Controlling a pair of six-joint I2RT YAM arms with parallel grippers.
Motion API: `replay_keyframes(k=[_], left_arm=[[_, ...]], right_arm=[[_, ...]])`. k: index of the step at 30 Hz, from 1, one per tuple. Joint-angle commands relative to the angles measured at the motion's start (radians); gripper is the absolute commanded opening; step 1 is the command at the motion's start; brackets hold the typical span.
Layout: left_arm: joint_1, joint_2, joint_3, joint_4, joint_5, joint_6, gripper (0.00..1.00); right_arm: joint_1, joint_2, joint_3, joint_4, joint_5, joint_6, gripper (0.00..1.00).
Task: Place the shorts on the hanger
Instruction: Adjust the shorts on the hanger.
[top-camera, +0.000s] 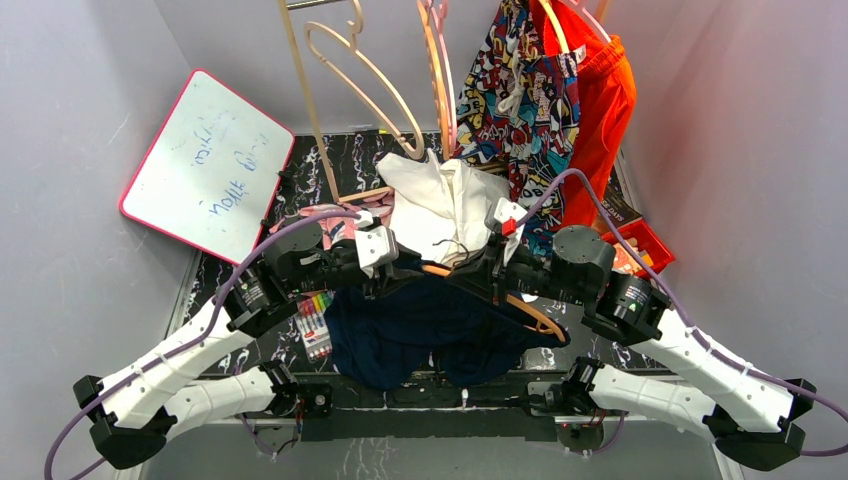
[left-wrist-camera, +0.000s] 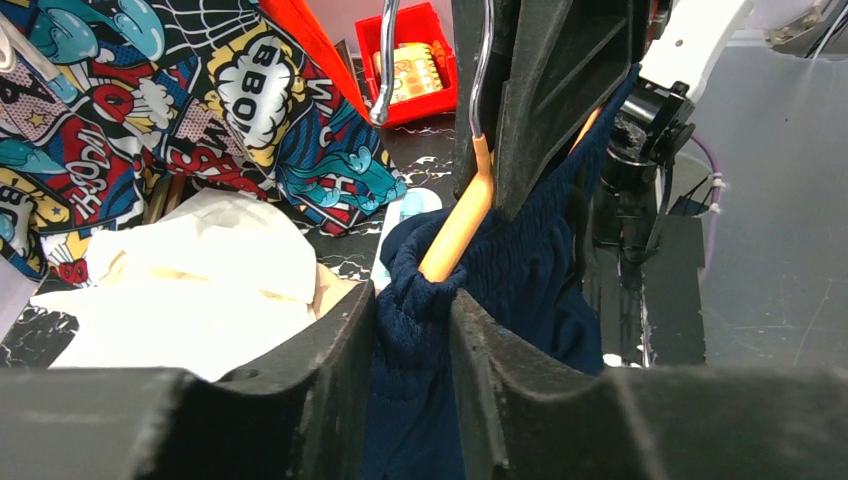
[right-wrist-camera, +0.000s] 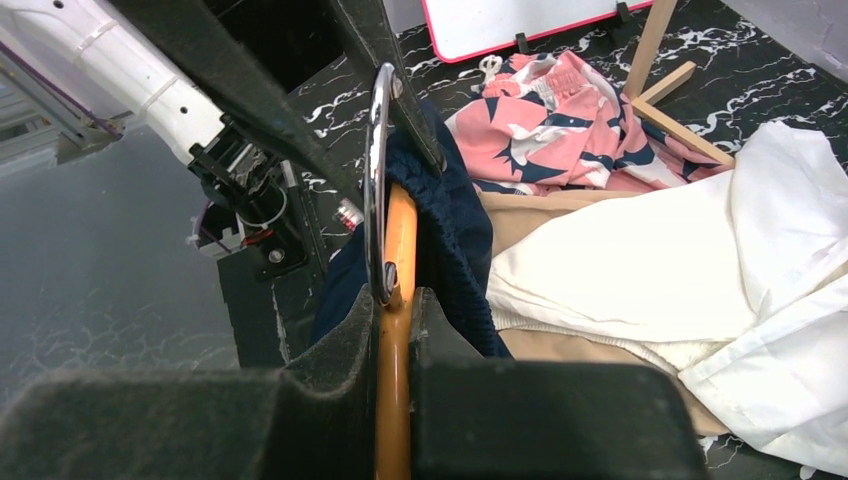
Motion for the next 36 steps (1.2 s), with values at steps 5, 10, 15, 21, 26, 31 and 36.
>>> replay_keyframes(k=[5, 10, 15, 21, 26, 31, 36], left_arm=[[-0.002, -0.009, 0.026, 0.048, 0.078, 0.002, 0.08], [-0.003, -0.021, 0.028, 0.037, 0.052, 0.01, 0.0], [-0.002, -0.075, -0.011, -0.003, -0.087, 0.057, 0.0], [-0.002, -0.16, -0.085, -0.037, -0.216, 0.075, 0.0], [-0.002, -0.24, -0.108, -0.026, -0.298, 0.078, 0.0], [-0.003, -0.281, -0.119, -0.037, -0.354, 0.08, 0.0], [-0.002, -0.317, -0.138, -0.059, -0.377, 0.053, 0.0]], right_arm=[[-0.001, -0.031, 0.051, 0.123, -0.015, -0.011, 0.0], [-0.001, -0.032, 0.046, 0.116, 0.006, -0.016, 0.0], [-0.001, -0.07, 0.028, 0.115, 0.071, -0.017, 0.0], [-0.001, -0.132, 0.005, 0.14, 0.107, 0.008, 0.0], [-0.001, -0.135, 0.023, 0.093, 0.117, 0.012, 0.0], [0.0, -0.155, 0.008, 0.106, 0.113, 0.037, 0.0], [0.0, -0.193, -0.029, 0.164, 0.112, 0.072, 0.0]])
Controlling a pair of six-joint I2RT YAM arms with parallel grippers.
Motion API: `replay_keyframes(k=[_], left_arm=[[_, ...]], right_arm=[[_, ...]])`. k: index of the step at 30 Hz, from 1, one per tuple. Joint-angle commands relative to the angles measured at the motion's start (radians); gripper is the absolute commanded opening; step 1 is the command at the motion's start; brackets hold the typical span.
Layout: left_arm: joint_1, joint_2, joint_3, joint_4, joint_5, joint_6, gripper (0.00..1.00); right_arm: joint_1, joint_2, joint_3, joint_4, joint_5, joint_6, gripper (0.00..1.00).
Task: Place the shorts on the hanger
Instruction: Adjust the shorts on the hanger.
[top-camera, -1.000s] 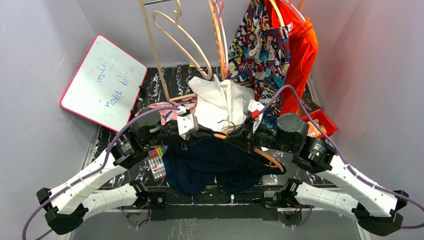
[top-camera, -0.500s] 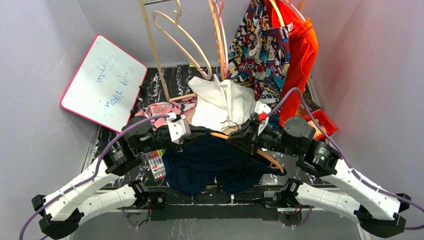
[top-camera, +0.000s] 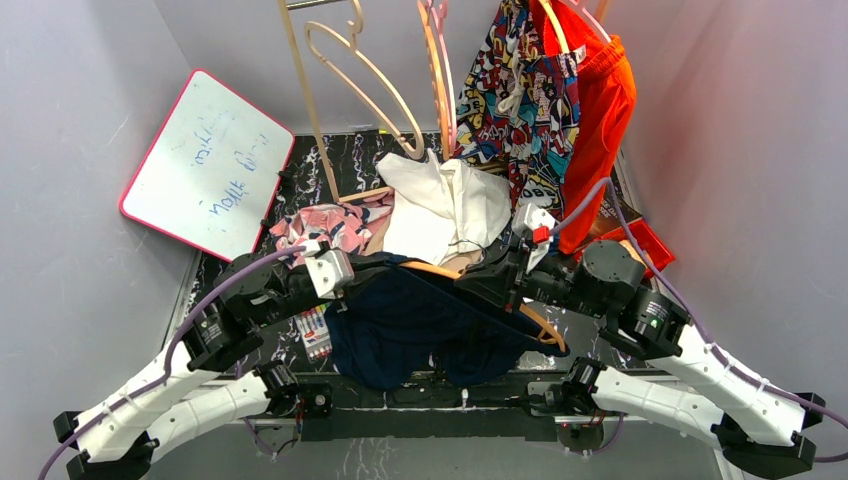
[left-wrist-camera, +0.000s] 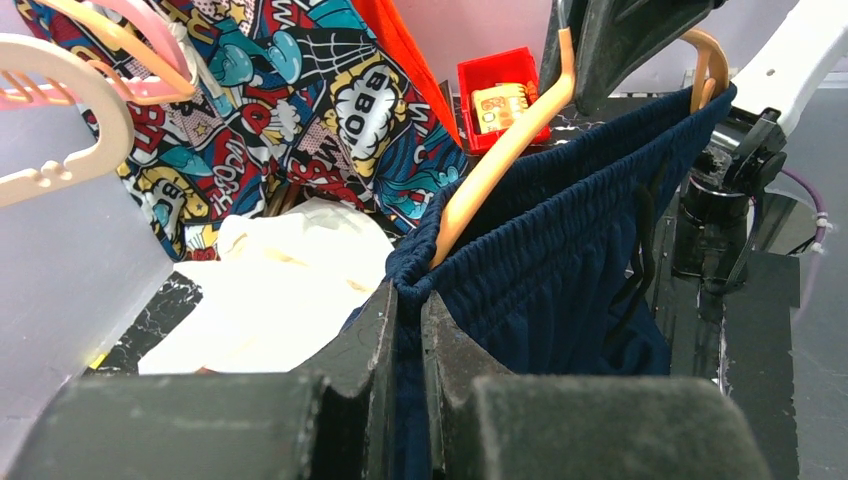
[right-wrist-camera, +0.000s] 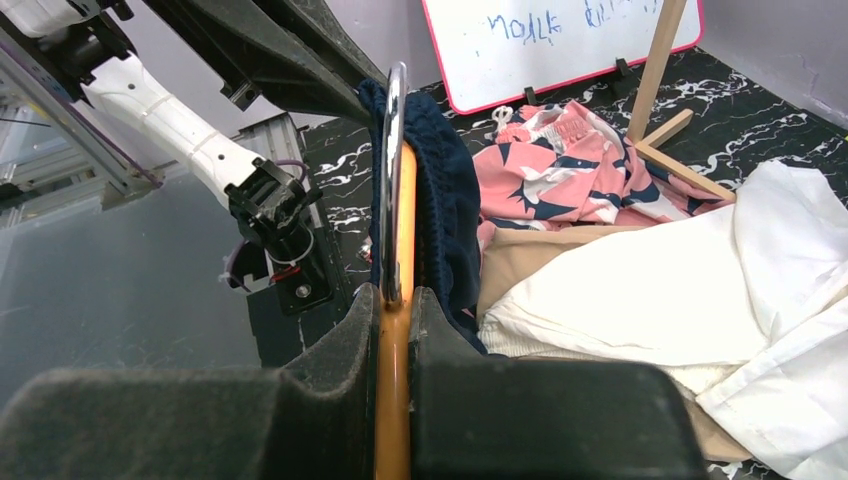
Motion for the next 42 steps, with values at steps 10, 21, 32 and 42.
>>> replay_keyframes(k=[10, 21, 32, 42], left_arm=[[0.018, -0.133, -0.024, -0.052, -0.158, -0.062, 0.0], [0.019, -0.189, -0.048, 0.044, -0.047, -0.19, 0.0], [0.017, -0.134, -0.011, -0.119, -0.103, -0.186, 0.0], [0.019, -0.063, 0.074, -0.149, -0.041, -0.134, 0.73]], right_arm=[[-0.015, -0.113, -0.041, 0.149, 0.078, 0.05, 0.0], [-0.014, -0.133, -0.086, 0.157, 0.088, 0.027, 0.0], [-0.014, -0.149, -0.099, 0.189, 0.071, 0.039, 0.0], [-0.014, -0.092, -0.033, 0.117, 0.024, 0.002, 0.0]])
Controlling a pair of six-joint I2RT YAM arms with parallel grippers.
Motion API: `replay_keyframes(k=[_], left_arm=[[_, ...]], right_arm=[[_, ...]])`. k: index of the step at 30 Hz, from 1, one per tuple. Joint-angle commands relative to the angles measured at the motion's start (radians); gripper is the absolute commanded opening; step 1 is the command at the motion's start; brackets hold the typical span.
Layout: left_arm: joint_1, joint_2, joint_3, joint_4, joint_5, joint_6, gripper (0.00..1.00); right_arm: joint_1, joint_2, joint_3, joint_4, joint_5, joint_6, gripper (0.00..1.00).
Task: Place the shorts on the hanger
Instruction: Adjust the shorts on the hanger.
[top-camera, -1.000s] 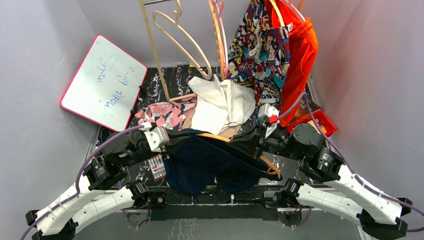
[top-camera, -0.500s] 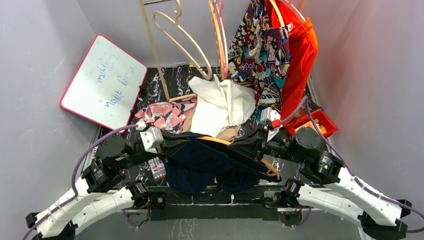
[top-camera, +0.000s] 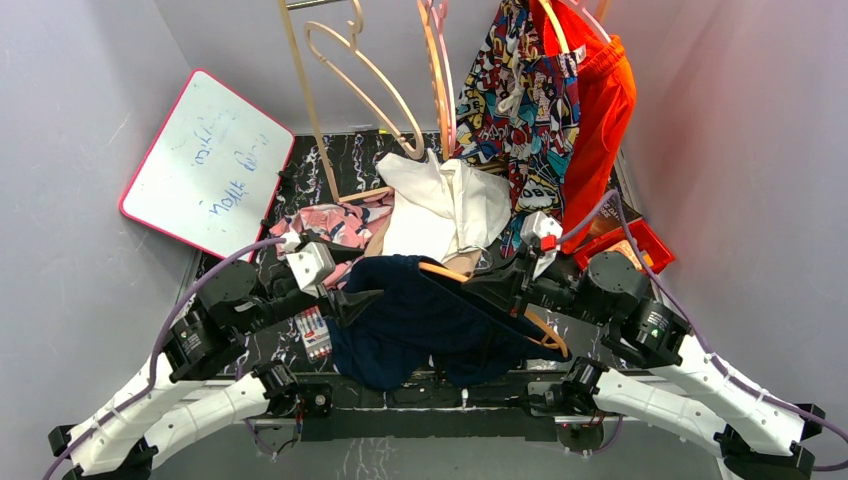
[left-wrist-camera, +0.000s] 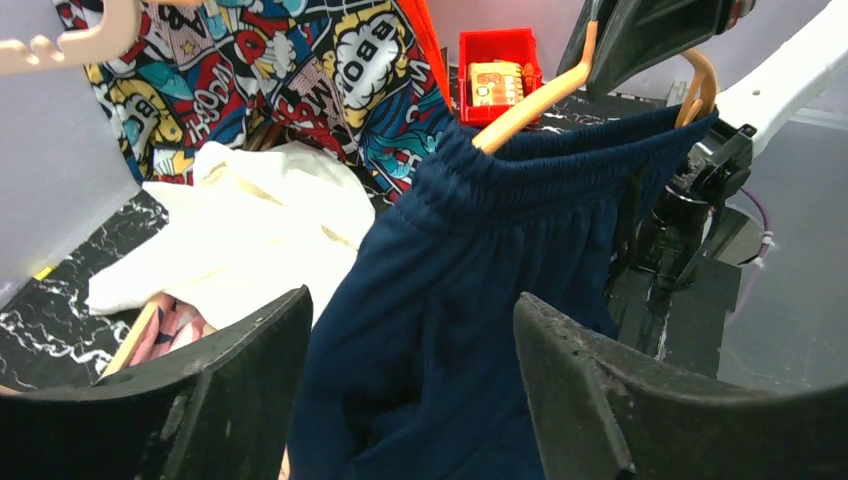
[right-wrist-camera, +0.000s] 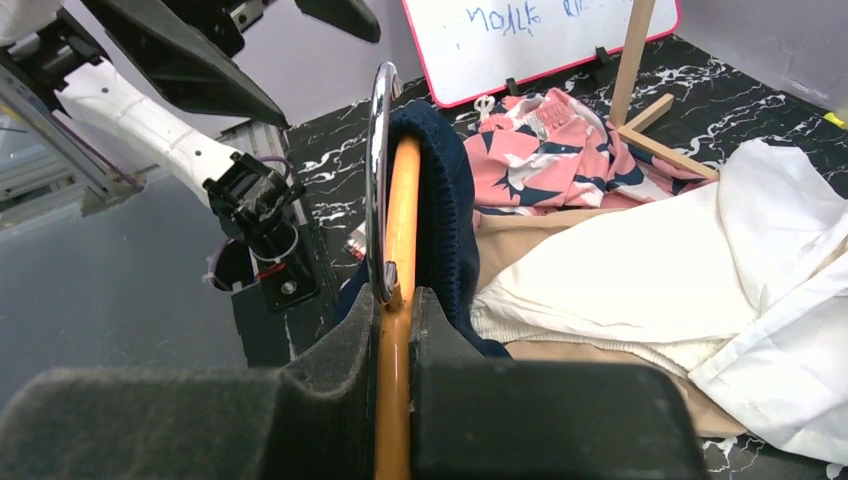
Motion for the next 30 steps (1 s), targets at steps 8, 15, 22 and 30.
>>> replay_keyframes(k=[8, 15, 22, 30], left_arm=[[0.004, 0.145, 0.232, -0.023, 0.225, 0.133, 0.78], [0.003, 0.357, 0.308, -0.209, 0.458, 0.203, 0.79], [0.004, 0.438, 0.311, -0.194, 0.466, 0.246, 0.79], [0.004, 0.501, 0.336, -0.173, 0.527, 0.229, 0.63]], right_arm=[[0.0, 0.064, 0.165, -0.027, -0.063, -0.073, 0.0], [0.0, 0.104, 0.229, -0.073, -0.127, -0.104, 0.0], [0.0, 0.114, 0.238, -0.083, -0.15, -0.114, 0.0], [-0.001, 0.119, 0.232, -0.065, -0.158, -0.12, 0.0]])
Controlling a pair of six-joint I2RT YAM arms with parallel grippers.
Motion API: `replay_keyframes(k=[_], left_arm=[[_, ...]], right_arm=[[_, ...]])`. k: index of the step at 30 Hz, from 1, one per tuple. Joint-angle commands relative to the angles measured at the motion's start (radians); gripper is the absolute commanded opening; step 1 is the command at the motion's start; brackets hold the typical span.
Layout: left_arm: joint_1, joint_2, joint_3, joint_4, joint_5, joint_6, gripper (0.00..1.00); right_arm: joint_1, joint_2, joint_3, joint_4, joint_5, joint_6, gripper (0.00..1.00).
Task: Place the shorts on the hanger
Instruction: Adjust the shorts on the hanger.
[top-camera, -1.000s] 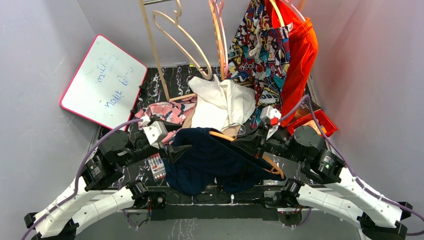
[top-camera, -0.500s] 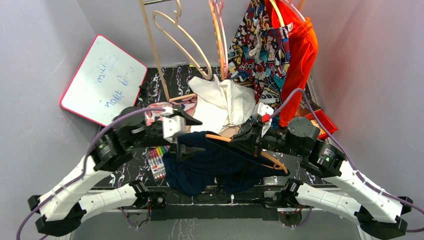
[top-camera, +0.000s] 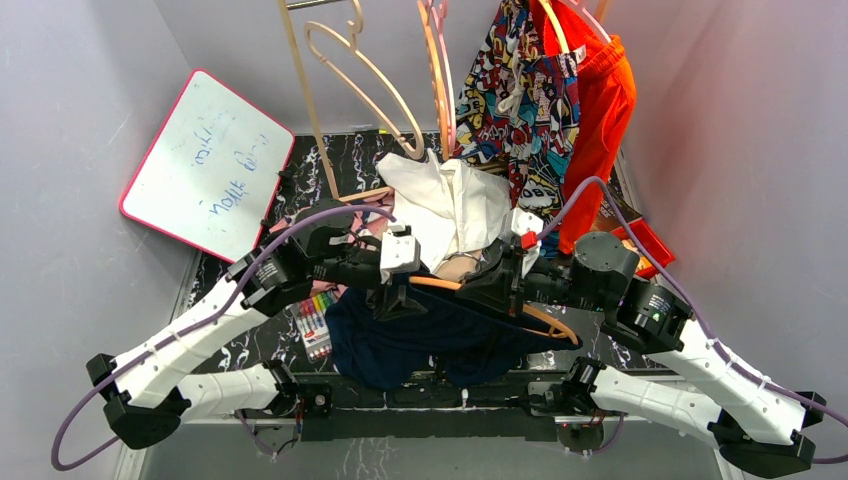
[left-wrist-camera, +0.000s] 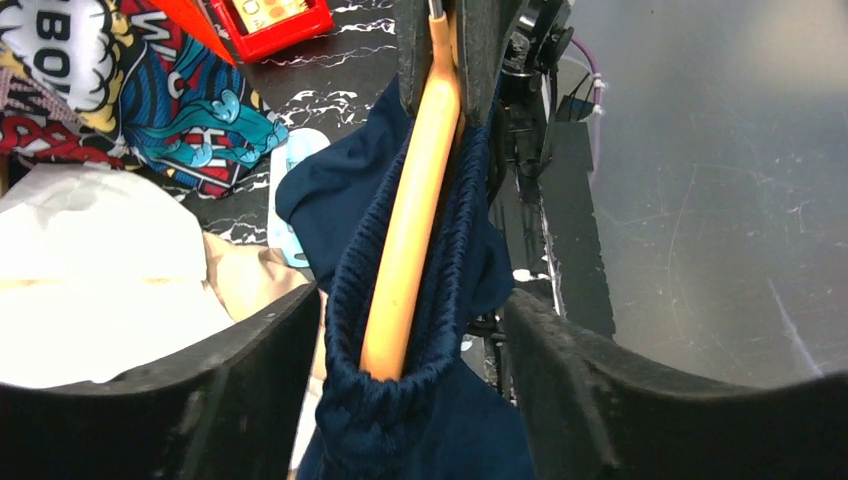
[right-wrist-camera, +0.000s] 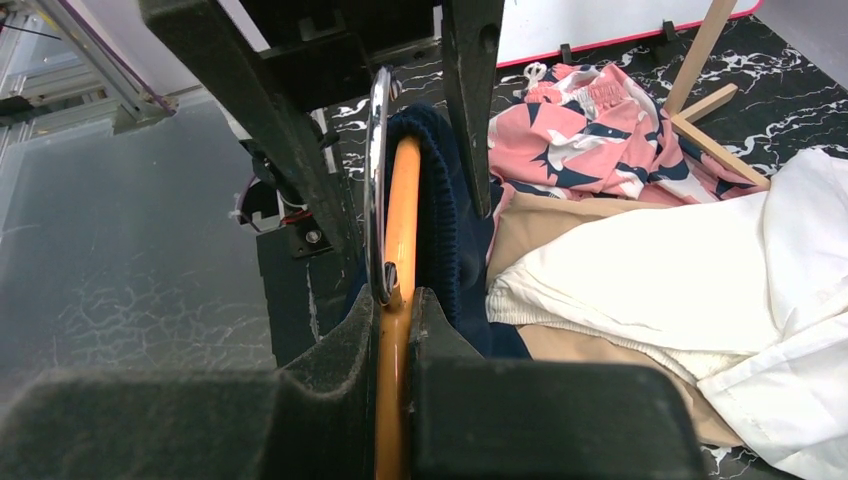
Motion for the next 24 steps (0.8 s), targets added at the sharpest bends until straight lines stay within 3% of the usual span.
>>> replay_keyframes(k=[1, 4, 7, 10, 15, 16, 18, 19, 21, 24], left_arm=[[0.003, 0.026, 0.036, 0.021, 0.077, 0.0, 0.57], [0.004, 0.035, 0.022, 0.026, 0.068, -0.009, 0.42], [0.003, 0.03, 0.012, 0.057, 0.058, -0.024, 0.14], [0.003, 0.018, -0.001, 0.099, 0.057, -0.041, 0.0], [0.004, -0.013, -0.029, 0.153, 0.024, -0.056, 0.0], [0.003, -0.025, -0.039, 0.17, 0.005, -0.062, 0.0], [0.004, -0.055, -0.07, 0.207, -0.037, -0.064, 0.0], [0.004, -0.075, -0.085, 0.225, -0.069, -0.065, 0.0], [0.003, -0.114, -0.116, 0.252, -0.128, -0.062, 0.0], [0.004, -0.181, -0.162, 0.274, -0.224, -0.051, 0.0]], right_arm=[[0.0, -0.007, 0.056, 0.11, -0.025, -0.015, 0.0], [0.0, -0.003, 0.05, 0.123, -0.037, -0.014, 0.0], [0.0, 0.004, 0.049, 0.125, -0.044, -0.013, 0.0], [0.0, 0.009, 0.049, 0.128, -0.054, -0.007, 0.0], [0.0, 0.009, 0.042, 0.128, -0.034, 0.006, 0.0], [-0.001, 0.006, 0.04, 0.128, -0.024, 0.01, 0.1], [-0.001, 0.002, 0.041, 0.12, -0.01, 0.018, 0.42], [0.0, -0.001, 0.041, 0.114, 0.011, 0.025, 0.53], [-0.001, -0.013, 0.041, 0.102, 0.07, 0.034, 0.65], [0.0, -0.055, 0.044, 0.082, 0.198, 0.054, 0.72]])
